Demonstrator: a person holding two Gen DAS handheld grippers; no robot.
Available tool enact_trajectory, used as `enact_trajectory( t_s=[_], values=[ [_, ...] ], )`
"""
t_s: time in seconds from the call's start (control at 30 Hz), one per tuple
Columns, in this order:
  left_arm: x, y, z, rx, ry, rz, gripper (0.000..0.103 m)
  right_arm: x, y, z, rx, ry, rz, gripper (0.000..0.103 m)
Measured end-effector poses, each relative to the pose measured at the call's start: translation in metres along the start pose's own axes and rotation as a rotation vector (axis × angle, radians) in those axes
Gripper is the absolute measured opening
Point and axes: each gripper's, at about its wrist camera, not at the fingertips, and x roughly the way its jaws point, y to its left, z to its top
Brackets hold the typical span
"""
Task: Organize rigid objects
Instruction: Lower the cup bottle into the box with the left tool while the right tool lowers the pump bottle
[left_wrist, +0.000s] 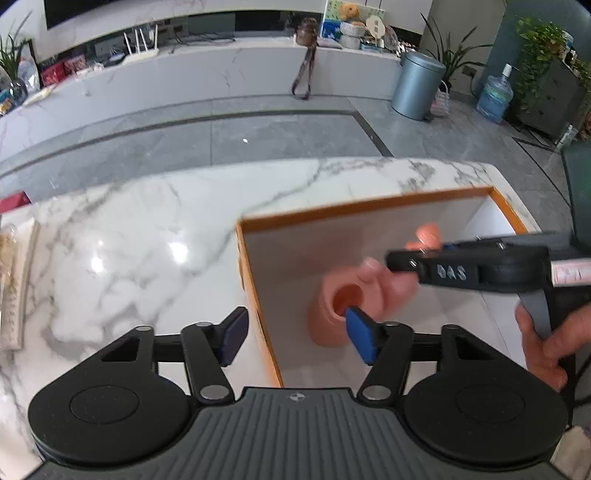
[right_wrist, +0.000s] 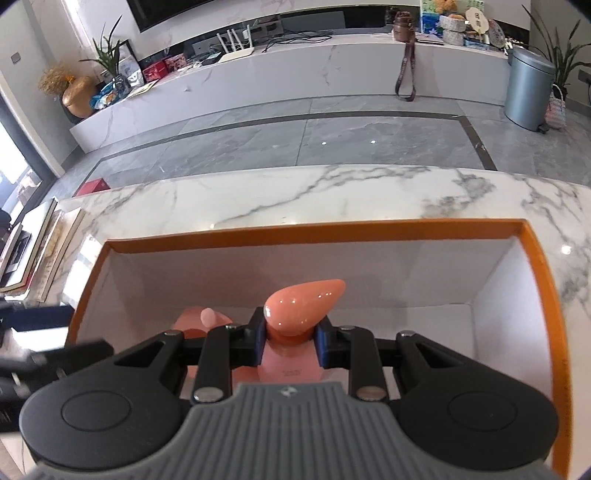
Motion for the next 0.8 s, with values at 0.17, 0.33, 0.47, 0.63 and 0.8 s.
enact_trajectory(
  t_s=[0.17, 0.33, 0.47, 0.63, 0.8],
  values=[
    [-0.001, 0.006, -0.012, -0.013, -0.003, -0.008, 0.042, 0.010, 0.011, 0.000, 0.016, 0.023, 0.029, 0.027],
    [-0.003, 0.013, -0.015, -0.034, -0.010, -0.025, 0.036, 0.017, 0.034, 0.000, -0.032, 0.025, 0.048, 0.027],
    [-0.004, 0.017, -0.017, -0.043, -0.016, -0.036, 0.034, 0.018, 0.048, -0.005, -0.093, 0.032, 0.065, 0.028],
    [-0.016, 0.029, -0.021, -0.100, -0.046, -0.071, 0.034, 0.009, 0.045, -0.006, -0.133, 0.057, 0.129, 0.039],
    [-0.020, 0.038, -0.023, -0.143, -0.053, -0.101, 0.030, 0.000, 0.046, -0.013, -0.233, 0.116, 0.176, 0.064]
  ],
)
